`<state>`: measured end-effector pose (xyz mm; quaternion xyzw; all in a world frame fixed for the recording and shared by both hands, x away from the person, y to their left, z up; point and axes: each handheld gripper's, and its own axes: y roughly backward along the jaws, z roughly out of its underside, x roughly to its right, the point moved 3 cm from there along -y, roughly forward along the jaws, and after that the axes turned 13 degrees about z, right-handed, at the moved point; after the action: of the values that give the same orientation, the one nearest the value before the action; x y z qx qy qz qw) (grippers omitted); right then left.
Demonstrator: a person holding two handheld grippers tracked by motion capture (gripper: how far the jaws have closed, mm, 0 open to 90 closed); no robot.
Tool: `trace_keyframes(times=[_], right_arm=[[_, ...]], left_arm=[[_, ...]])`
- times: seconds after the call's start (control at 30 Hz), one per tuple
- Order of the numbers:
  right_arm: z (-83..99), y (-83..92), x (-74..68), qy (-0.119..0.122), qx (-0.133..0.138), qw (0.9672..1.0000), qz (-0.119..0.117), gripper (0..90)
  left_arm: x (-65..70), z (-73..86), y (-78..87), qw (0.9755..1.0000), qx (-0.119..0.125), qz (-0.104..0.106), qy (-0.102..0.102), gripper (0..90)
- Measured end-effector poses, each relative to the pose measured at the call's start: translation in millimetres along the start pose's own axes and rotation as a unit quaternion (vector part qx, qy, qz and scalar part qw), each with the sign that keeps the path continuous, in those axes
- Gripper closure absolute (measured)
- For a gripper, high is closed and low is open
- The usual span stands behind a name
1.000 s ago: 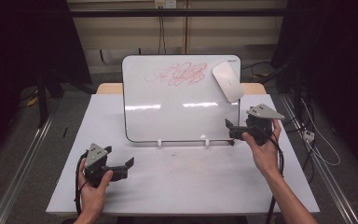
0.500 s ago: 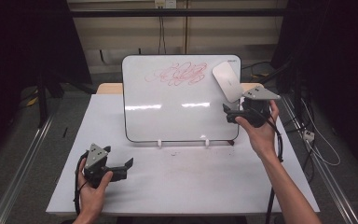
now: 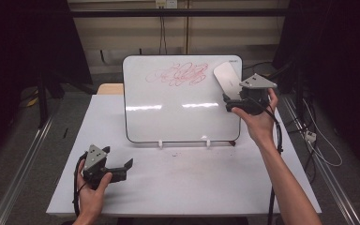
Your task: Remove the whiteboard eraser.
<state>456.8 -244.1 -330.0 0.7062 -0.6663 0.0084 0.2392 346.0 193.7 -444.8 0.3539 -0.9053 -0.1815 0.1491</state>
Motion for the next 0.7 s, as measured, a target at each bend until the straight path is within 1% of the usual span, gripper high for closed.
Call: trace_keyframes(times=[0.03,0.07,0.1,0.13,0.2,0.27,0.3,0.33,0.37,0.4,0.43,0.53,0.57,0.6,0.63,0.7], right_arm=[[-1.5,-1.8,0.6,0.002,-0.002,1.0000,0.004,12.6],[-4.6,-5.5,1.1,0.009,-0.003,0.9999,0.008,15.0],[-6.2,-7.6,1.2,0.009,-0.005,0.9999,0.007,15.7],[-6.2,-7.6,1.2,0.009,-0.005,0.9999,0.007,15.7],[-11.3,-12.2,-1.1,0.026,-0.007,0.9995,0.017,18.8],[-12.9,-14.1,-1.8,0.029,-0.007,0.9994,0.019,19.2],[-15.0,-18.4,-2.8,0.036,-0.009,0.9990,0.026,21.0],[-15.0,-18.4,-2.8,0.036,-0.009,0.9990,0.026,21.0],[-15.5,-23.7,-3.1,0.036,-0.013,0.9989,0.026,21.0],[-15.5,-23.7,-3.1,0.036,-0.013,0.9989,0.026,21.0],[-15.3,-29.0,-3.9,0.038,-0.019,0.9987,0.030,21.0],[-14.3,-33.8,-5.8,0.037,-0.021,0.9987,0.028,21.0],[-12.3,-38.6,-8.5,0.046,-0.028,0.9980,0.033,21.4],[-12.3,-38.6,-8.5,0.046,-0.028,0.9980,0.033,21.4],[-11.5,-40.3,-9.8,0.049,-0.030,0.9977,0.035,22.3],[-9.8,-43.8,-12.0,0.053,-0.032,0.9974,0.036,26.7]], left_arm=[[0.2,0.1,-0.4,1.0000,0.000,0.001,0.001,4.4],[0.3,-0.1,-0.6,1.0000,-0.001,0.002,0.001,4.4],[0.6,-0.2,-0.7,1.0000,0.000,0.002,0.002,4.4],[0.5,-0.2,-0.6,1.0000,-0.001,0.001,-0.001,4.4],[1.0,0.0,-0.9,1.0000,-0.002,0.004,0.001,4.4],[1.0,0.9,-1.4,1.0000,-0.004,0.002,0.002,4.4],[0.9,1.1,-1.6,1.0000,-0.006,0.004,0.001,4.5],[1.3,0.9,-1.6,1.0000,-0.004,0.005,0.004,4.5],[1.3,0.8,-1.1,1.0000,-0.003,0.004,0.001,4.4],[1.4,0.7,-0.9,1.0000,-0.003,0.004,0.000,4.4],[1.3,0.8,-0.6,1.0000,-0.004,0.005,0.000,4.4],[0.4,1.5,-0.5,1.0000,-0.006,0.004,0.001,4.4],[0.3,1.6,-0.7,1.0000,-0.004,0.005,0.004,4.4],[0.2,1.8,-0.7,1.0000,-0.004,0.003,0.004,4.4],[0.0,2.1,-0.8,1.0000,-0.008,0.004,0.002,4.4],[0.1,2.1,-0.6,1.0000,-0.007,0.004,0.003,4.5]])
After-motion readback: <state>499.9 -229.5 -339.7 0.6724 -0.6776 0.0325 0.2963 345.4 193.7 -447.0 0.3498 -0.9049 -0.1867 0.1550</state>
